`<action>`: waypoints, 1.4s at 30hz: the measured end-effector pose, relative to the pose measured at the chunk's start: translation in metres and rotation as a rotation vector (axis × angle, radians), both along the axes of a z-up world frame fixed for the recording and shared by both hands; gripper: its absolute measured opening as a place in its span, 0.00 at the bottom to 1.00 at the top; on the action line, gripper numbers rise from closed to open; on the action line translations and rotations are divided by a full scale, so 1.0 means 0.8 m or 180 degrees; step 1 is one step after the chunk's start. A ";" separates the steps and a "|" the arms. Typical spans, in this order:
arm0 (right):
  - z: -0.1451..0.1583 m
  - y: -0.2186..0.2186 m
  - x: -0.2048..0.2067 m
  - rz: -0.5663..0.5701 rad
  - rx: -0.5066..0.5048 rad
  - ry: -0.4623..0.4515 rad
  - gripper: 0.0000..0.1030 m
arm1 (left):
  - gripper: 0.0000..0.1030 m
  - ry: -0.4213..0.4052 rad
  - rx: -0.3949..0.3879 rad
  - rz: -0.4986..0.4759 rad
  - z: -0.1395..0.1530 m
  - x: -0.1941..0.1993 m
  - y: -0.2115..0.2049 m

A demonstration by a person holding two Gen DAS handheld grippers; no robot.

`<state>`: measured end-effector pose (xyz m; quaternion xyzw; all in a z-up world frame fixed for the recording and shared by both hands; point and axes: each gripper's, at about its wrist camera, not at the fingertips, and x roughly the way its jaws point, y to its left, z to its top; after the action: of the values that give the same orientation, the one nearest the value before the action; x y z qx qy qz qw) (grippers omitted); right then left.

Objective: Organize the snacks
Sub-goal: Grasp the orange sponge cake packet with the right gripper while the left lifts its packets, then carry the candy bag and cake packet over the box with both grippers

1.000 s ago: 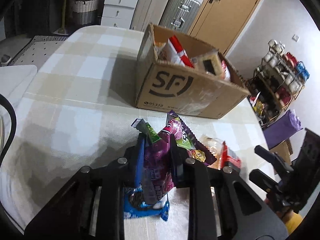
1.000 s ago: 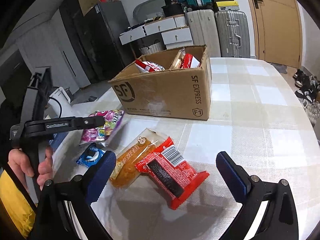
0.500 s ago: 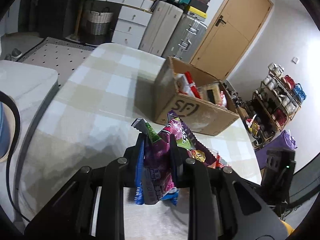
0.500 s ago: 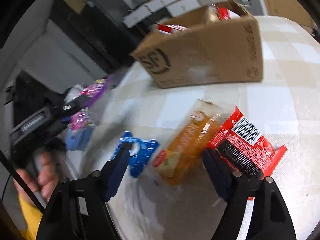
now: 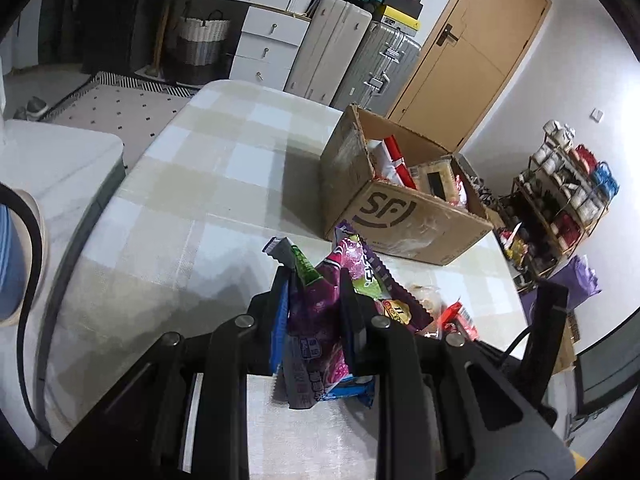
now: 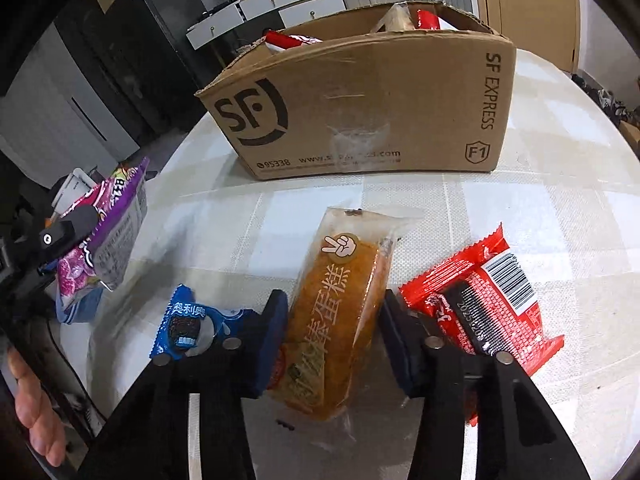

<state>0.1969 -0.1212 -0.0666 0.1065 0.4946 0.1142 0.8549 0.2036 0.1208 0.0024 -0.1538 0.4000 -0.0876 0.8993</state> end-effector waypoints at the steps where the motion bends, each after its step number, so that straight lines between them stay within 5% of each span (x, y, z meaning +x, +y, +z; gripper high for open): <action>1: 0.000 0.000 -0.001 0.0016 -0.0003 -0.0005 0.43 | 0.19 -0.0012 0.0017 0.0006 -0.001 0.000 -0.002; 12: 0.014 -0.035 -0.024 0.0120 0.0373 -0.0160 0.39 | 0.19 -0.0031 0.0134 -0.0054 0.003 -0.004 -0.020; 23: 0.081 -0.082 -0.060 0.0220 0.0970 -0.0791 0.39 | 0.19 -0.0245 0.0452 -0.0146 0.020 -0.030 -0.066; 42: 0.091 -0.107 -0.100 0.0386 0.0778 -0.0940 0.39 | 0.19 -0.0341 0.0403 -0.0523 0.014 -0.072 -0.133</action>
<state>0.1172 -0.2064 0.0059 0.1617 0.3519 0.2391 0.8904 0.1458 0.0141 0.0132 -0.0585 0.3673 -0.1437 0.9171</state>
